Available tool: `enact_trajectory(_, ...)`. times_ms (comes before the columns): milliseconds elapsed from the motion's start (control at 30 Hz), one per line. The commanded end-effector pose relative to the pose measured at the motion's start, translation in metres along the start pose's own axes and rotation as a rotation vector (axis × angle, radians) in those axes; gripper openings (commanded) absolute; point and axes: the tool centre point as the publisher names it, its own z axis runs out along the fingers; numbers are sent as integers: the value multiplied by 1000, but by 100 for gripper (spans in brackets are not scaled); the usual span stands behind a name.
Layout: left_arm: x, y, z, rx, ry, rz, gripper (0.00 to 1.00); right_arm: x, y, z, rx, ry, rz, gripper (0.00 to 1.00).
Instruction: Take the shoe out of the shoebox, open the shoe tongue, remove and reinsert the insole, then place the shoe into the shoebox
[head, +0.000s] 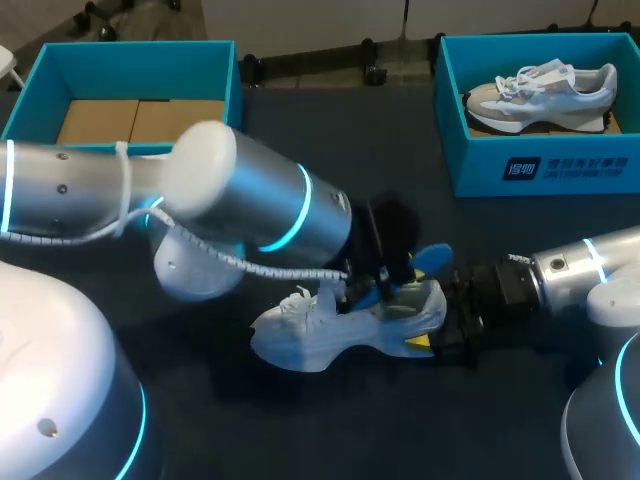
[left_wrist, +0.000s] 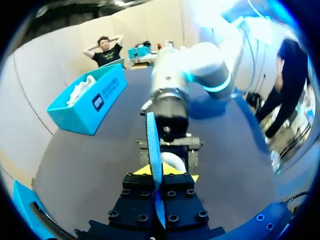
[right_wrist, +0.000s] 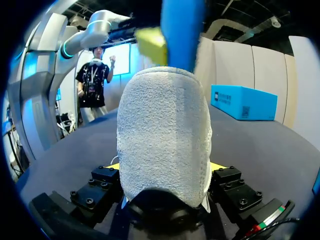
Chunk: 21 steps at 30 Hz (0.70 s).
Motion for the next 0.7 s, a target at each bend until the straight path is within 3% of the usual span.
enact_trajectory(33, -11, -8, -8, 34, 110, -13, 0, 1, 1, 1, 3, -2, 0, 0)
enact_trajectory(267, -9, -41, -29, 72, 170, -11, 0, 1, 1, 1, 3, -2, 0, 0)
enact_trajectory(700, -7, -102, -95, 161, 301, 5, 0, 1, 1, 1, 3, -2, 0, 0)
